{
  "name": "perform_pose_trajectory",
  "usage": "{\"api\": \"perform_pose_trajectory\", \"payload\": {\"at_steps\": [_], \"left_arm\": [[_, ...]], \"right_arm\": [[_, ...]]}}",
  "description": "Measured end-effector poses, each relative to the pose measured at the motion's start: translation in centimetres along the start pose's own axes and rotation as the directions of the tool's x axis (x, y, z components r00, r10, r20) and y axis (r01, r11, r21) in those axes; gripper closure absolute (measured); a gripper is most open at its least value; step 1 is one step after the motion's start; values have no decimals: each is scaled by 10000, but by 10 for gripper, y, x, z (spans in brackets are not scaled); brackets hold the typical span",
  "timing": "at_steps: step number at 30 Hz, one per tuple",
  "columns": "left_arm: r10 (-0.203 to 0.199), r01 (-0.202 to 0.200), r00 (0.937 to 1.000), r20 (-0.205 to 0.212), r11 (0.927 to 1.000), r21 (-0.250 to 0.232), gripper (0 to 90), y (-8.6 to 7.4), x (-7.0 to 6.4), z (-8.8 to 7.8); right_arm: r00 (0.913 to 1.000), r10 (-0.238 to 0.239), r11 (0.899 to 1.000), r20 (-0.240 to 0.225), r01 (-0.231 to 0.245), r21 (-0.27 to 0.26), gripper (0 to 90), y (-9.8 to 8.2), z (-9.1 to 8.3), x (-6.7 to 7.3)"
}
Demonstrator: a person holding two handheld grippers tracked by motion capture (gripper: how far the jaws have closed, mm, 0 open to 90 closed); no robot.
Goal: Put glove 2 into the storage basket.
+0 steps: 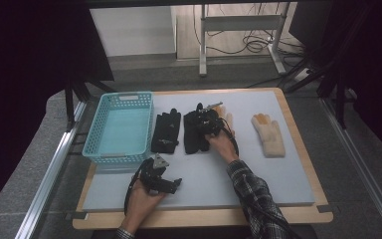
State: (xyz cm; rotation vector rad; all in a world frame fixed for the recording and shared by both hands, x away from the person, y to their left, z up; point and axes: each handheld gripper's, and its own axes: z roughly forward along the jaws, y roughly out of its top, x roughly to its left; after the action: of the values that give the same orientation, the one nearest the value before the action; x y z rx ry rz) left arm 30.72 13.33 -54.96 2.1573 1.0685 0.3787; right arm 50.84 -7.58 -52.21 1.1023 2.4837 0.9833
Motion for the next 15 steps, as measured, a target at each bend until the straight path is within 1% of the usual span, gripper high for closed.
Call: {"api": "perform_pose_trajectory", "payload": {"at_steps": [2, 4, 6, 7, 8, 9, 12, 13, 14, 15], "left_arm": [[1, -1, 10000, -1, 10000, -2, 14, 0, 0, 0], [-2, 2, 10000, -1, 10000, -3, 14, 0, 0, 0], [0, 0, 10000, -1, 10000, -4, 14, 0, 0, 0], [0, 0, 10000, -1, 10000, -3, 14, 0, 0, 0], [-1, 1, 10000, 2, 10000, -3, 14, 0, 0, 0], [19, -19, 10000, -5, 10000, 11, 14, 0, 0, 0], [4, -4, 10000, 1, 10000, -4, 14, 0, 0, 0], [24, -24, 10000, -8, 10000, 14, 14, 0, 0, 0], [24, -24, 10000, -13, 10000, 17, 14, 0, 0, 0], [24, -24, 10000, -15, 10000, 20, 14, 0, 0, 0]], "right_arm": [[9999, -80, 10000, 61, 80, 36, 836, 1, -2, 2], [10000, -54, 10000, 62, 55, -76, 837, 2, -6, 4], [10000, 11, 9998, -83, -13, -188, 838, 4, -13, 5], [9999, 19, 9997, -135, -23, -259, 838, 5, -17, 5], [9997, -4, 9989, -234, -7, -473, 838, 7, -27, 7], [9997, -4, 9989, -234, -7, -473, 838, 7, -27, 7], [9992, -84, 9969, -394, 53, -785, 838, 11, -43, 12], [9982, -24, 9961, -595, -29, -878, 837, 12, -55, 16], [9982, -24, 9961, -595, -29, -878, 837, 12, -55, 16], [9978, -46, 9958, -659, -15, -913, 837, 12, -61, 19]]}}
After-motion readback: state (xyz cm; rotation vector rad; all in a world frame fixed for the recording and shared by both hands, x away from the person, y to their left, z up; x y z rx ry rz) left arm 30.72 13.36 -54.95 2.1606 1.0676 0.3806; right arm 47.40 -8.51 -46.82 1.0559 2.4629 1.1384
